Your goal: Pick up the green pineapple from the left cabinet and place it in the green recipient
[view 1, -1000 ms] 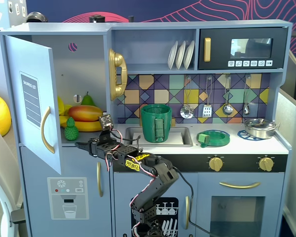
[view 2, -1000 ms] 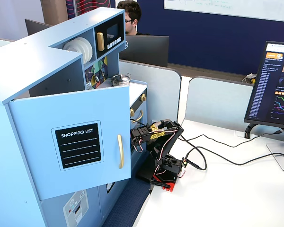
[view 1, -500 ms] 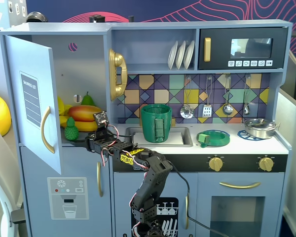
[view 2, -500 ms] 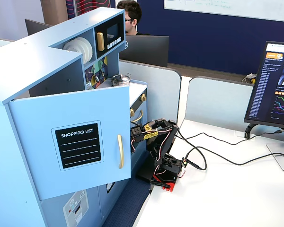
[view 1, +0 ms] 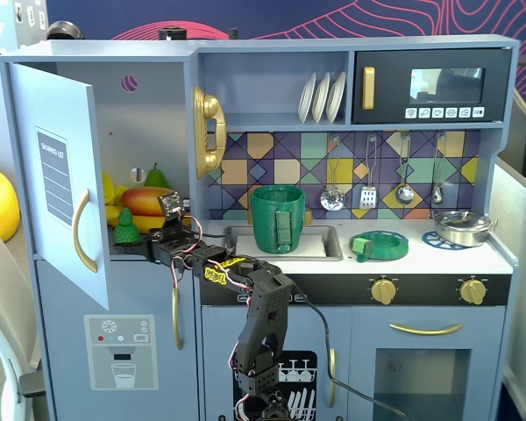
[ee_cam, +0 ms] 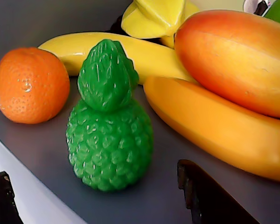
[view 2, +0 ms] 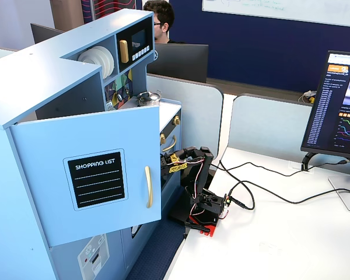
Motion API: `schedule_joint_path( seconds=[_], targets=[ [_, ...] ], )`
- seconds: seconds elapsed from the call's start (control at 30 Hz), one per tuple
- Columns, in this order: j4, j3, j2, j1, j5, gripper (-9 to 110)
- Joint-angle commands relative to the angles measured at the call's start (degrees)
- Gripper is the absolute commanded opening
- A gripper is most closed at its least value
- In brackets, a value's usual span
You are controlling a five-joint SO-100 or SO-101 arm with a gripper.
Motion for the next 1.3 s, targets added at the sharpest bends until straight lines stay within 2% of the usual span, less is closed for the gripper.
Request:
schedule_joint_path(
  seconds=[0.0, 0.93, 1.03, 1.13, 1.27],
  targets=[
    [-4.31, -6.06, -1.85, -0.44, 1.14, 41],
    [-4.13, -25.14, -21.09, -0.44, 3.43, 37],
    [-2.81, -26.46, -21.62, -0.62, 2.29, 28],
    [0.79, -26.89, -21.53, -1.05, -3.08, 0],
    [7.03, -26.54, -17.49, -1.85, -7.03, 0]
  ],
)
